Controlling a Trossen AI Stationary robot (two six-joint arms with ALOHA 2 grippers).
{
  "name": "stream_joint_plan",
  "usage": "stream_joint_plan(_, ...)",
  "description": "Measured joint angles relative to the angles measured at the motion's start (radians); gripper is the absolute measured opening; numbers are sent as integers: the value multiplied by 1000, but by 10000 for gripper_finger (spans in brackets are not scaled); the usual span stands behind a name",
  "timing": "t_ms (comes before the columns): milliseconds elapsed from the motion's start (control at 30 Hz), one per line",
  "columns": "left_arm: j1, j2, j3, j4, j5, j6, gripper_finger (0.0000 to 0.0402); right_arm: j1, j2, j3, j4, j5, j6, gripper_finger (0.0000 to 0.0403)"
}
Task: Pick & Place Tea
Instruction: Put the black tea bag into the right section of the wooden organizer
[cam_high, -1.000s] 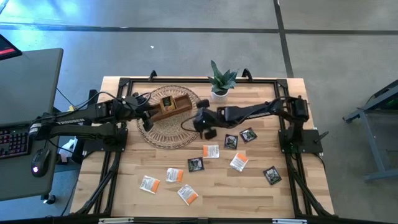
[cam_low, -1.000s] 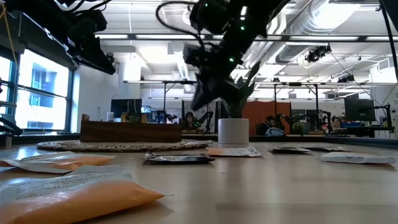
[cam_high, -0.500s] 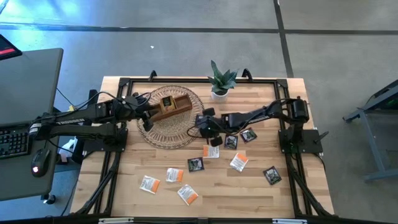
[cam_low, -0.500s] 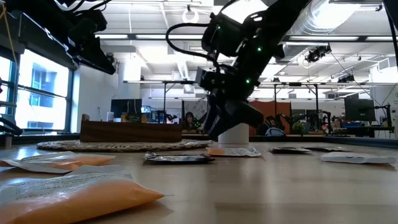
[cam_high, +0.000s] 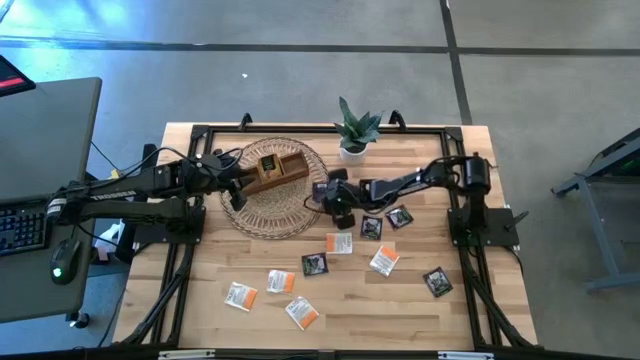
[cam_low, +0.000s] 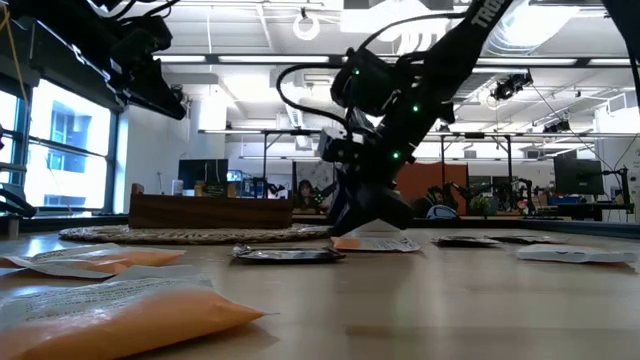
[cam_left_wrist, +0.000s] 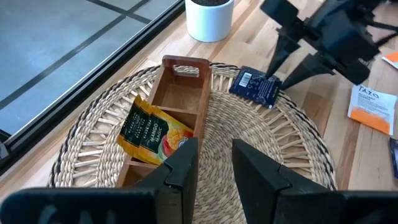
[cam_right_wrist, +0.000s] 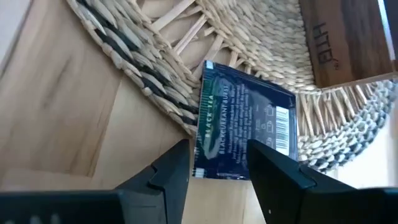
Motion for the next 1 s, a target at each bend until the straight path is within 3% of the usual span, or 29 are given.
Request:
stream_joint_plan(167,0,0,0,0,-4,0,96,-40,21,3,10,-105,-1,157)
stream_joint_plan(367,0,0,0,-1,-5,0,96,-57,56,5,16,-91,-61,137)
stream_joint_plan(667,0,0,0,-1,-6,0,96,-57,55,4,-4,-119,-108,8)
stream_joint_plan(1000,0,0,0,-1,-7,0,96,-10,-9,-3,-45,-68,-107,7)
